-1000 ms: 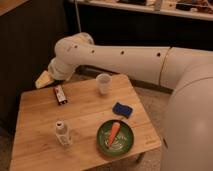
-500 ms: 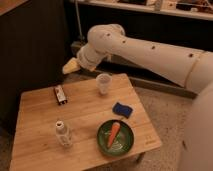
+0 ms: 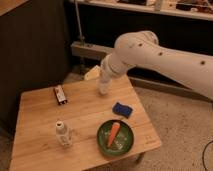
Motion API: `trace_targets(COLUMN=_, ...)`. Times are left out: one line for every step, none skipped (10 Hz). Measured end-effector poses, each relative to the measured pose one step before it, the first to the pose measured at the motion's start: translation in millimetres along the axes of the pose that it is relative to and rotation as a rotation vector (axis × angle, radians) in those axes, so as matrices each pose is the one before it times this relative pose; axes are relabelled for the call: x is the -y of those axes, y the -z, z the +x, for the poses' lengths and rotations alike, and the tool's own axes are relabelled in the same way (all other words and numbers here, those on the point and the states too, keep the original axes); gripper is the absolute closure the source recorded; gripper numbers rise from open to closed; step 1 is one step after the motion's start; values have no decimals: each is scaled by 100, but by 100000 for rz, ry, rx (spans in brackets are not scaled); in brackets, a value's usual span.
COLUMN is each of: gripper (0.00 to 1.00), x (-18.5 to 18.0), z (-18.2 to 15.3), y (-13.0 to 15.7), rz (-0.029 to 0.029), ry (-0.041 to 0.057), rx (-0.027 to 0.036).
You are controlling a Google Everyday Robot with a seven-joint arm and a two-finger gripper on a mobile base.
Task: Move the arm in a circular motion
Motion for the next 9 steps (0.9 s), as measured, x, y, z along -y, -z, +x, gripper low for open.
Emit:
trace_targets(gripper=20, x=108, z=2771, y=1612, rz=1960, ry=-2673, rx=568)
trace_targets(gripper=20, x=-251, z=2776, y=1404, rz=1021, ry=-1743, rx=572)
trace_targets(gripper=20, x=-803, z=2560, y=1078, rz=-662, ry=-189, rx=275)
trace_targets(gripper=20, x=-568, z=1395, y=522, rz=-1221, ry=790, rx=1)
trace_targets(gripper=20, x=-1042, z=1360, y=345, rz=-2837, ry=2325, rx=-505)
trace_targets(gripper=20, x=-777, z=458, y=-17, rz=-2635, ry=2061, rx=-474)
trace_targets(gripper=20, x=-1331, z=280, y=-362, rz=-4071, ry=3122, rx=-737)
trace_targets(gripper=20, x=-963, z=4, y=-493, rz=-3005, ry=2081, rx=-626)
trace_targets(gripper=20, x=-2055, z=-524, y=-1179, rz=-5256, ry=3990, rx=-794)
